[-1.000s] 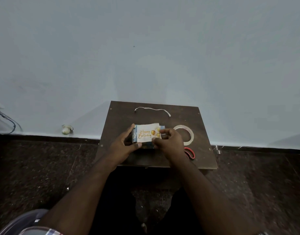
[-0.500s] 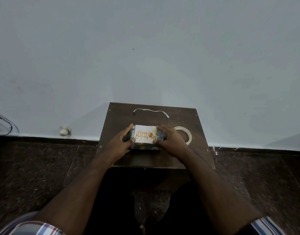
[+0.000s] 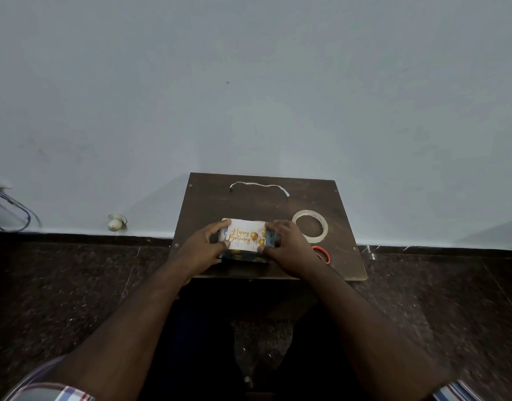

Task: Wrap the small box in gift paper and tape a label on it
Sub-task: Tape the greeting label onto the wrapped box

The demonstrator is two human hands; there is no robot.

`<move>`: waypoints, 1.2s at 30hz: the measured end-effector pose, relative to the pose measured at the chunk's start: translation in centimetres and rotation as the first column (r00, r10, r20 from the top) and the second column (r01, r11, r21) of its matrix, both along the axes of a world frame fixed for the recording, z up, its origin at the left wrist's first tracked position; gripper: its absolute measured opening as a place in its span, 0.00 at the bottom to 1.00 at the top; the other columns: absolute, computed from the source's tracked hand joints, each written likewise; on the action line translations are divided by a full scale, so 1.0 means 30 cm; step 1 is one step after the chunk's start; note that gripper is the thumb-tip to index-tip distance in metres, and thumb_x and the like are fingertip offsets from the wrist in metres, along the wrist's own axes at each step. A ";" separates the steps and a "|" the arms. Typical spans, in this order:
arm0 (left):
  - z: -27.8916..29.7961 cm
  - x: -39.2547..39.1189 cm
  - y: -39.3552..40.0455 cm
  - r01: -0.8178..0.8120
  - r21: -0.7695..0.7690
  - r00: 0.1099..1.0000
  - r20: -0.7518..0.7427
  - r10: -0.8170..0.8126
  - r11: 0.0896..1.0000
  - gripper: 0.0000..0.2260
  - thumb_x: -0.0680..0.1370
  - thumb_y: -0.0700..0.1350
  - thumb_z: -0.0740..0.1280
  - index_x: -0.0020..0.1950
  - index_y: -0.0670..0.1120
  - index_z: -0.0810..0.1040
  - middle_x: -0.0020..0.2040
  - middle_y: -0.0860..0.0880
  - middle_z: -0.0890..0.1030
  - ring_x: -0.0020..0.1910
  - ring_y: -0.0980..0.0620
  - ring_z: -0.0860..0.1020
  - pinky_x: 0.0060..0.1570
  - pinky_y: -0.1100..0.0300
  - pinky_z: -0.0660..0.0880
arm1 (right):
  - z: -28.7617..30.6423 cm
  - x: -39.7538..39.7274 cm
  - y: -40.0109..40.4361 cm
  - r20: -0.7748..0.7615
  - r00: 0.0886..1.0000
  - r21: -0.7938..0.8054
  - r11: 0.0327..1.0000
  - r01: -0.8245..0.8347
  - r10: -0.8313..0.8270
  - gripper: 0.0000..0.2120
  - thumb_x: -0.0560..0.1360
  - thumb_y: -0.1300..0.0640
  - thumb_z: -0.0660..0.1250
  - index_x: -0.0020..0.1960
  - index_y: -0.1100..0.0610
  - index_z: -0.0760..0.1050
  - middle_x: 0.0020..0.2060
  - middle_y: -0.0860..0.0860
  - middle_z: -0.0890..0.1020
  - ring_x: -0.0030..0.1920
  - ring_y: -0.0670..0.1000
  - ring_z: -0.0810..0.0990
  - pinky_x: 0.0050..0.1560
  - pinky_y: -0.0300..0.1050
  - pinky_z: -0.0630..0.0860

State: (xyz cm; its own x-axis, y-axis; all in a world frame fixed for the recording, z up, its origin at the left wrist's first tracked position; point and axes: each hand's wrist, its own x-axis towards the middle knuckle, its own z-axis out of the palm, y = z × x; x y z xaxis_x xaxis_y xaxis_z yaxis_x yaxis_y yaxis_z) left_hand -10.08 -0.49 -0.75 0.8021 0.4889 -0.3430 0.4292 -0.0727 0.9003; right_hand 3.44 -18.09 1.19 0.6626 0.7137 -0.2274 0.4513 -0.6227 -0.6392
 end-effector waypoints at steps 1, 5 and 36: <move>0.001 0.001 0.000 0.003 0.004 1.000 -0.006 -0.003 1.000 0.23 0.81 0.40 0.68 0.72 0.60 0.73 0.70 0.54 0.70 0.54 0.55 0.78 0.49 0.57 0.83 | 0.000 0.000 -0.001 0.004 1.000 -0.009 1.000 -0.006 0.006 0.33 0.76 0.50 0.73 0.77 0.54 0.66 0.75 0.53 0.65 0.73 0.52 0.67 0.72 0.48 0.68; 0.001 0.002 0.010 0.046 0.047 0.998 -0.043 -0.044 0.998 0.25 0.80 0.39 0.69 0.73 0.59 0.72 0.75 0.51 0.68 0.60 0.48 0.77 0.46 0.57 0.84 | 0.004 0.000 0.007 0.033 0.998 -0.050 0.997 -0.052 0.053 0.34 0.77 0.50 0.72 0.78 0.54 0.63 0.79 0.52 0.59 0.78 0.52 0.58 0.75 0.48 0.60; 0.051 0.007 0.003 0.110 -0.001 0.989 -0.097 -0.109 0.994 0.30 0.81 0.39 0.68 0.78 0.60 0.64 0.77 0.48 0.64 0.56 0.51 0.75 0.43 0.60 0.83 | 0.028 0.029 0.024 0.003 0.991 -0.126 0.983 -0.133 0.134 0.33 0.78 0.54 0.70 0.79 0.55 0.61 0.79 0.51 0.60 0.78 0.51 0.60 0.75 0.47 0.61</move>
State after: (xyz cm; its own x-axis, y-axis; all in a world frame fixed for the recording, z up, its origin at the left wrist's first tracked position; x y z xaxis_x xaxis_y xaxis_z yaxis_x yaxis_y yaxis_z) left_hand -9.86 -0.41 0.78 0.8139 0.4016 -0.4199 0.5037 -0.1277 0.8544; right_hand 4.32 -17.36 2.03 0.5662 0.7624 -0.3132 0.5427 -0.6308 -0.5546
